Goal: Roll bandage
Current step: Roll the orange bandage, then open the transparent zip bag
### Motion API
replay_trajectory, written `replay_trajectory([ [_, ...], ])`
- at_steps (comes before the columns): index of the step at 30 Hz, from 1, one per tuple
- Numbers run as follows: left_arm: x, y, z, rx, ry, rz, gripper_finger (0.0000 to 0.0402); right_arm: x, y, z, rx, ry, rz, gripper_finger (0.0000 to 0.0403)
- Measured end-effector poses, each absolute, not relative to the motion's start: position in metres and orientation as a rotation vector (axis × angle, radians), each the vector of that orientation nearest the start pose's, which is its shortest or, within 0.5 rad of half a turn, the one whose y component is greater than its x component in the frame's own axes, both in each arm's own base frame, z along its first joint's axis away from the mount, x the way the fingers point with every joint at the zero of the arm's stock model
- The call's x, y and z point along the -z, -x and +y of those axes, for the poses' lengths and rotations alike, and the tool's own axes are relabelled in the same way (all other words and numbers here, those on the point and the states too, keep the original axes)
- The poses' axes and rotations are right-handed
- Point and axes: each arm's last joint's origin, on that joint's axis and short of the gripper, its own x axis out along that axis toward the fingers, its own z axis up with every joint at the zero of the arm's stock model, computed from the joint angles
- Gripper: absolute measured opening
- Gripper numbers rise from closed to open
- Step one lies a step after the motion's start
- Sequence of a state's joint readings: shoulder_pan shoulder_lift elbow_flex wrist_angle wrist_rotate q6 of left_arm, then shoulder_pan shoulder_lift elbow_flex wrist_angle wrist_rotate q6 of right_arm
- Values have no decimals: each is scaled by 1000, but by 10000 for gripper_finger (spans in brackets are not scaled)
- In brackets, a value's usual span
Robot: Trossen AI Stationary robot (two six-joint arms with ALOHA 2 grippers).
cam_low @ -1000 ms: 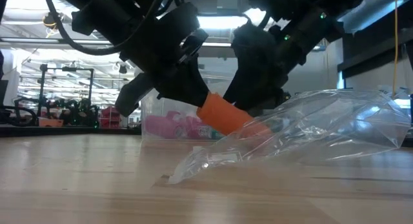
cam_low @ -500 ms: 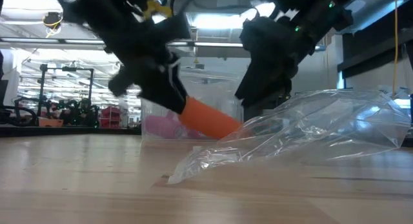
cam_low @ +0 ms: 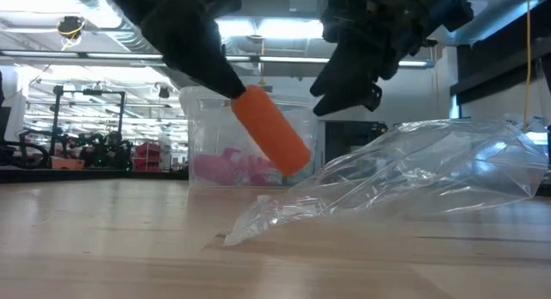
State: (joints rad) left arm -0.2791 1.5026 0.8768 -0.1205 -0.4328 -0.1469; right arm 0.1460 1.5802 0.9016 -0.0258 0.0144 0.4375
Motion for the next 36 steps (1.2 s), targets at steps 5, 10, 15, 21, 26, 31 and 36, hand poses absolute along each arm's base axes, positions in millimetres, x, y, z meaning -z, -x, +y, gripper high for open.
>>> replay_trajectory([
  [5, -213, -296, -72, -181, -159, 673, 137, -195, -323, 51, 5, -346, 715, 204],
  [10, -217, -295, -70, -215, -233, 659, 137, -200, -327, 53, -2, -305, 647, 204],
  [15, -228, -290, -77, -191, -226, 626, 137, -195, -327, 54, -16, -292, 676, 204],
  [21, -243, -270, -83, -200, -168, 636, 137, -178, -338, 56, -26, -288, 668, 204],
  [26, -226, -252, -94, -205, -74, 729, 136, -153, -342, 58, -46, -356, 758, 204],
  [31, -198, -242, -102, -225, 30, 736, 136, -141, -344, 61, -78, -395, 807, 204],
  [36, -185, -239, -102, -237, 98, 711, 136, -122, -345, 63, -78, -396, 864, 204],
])
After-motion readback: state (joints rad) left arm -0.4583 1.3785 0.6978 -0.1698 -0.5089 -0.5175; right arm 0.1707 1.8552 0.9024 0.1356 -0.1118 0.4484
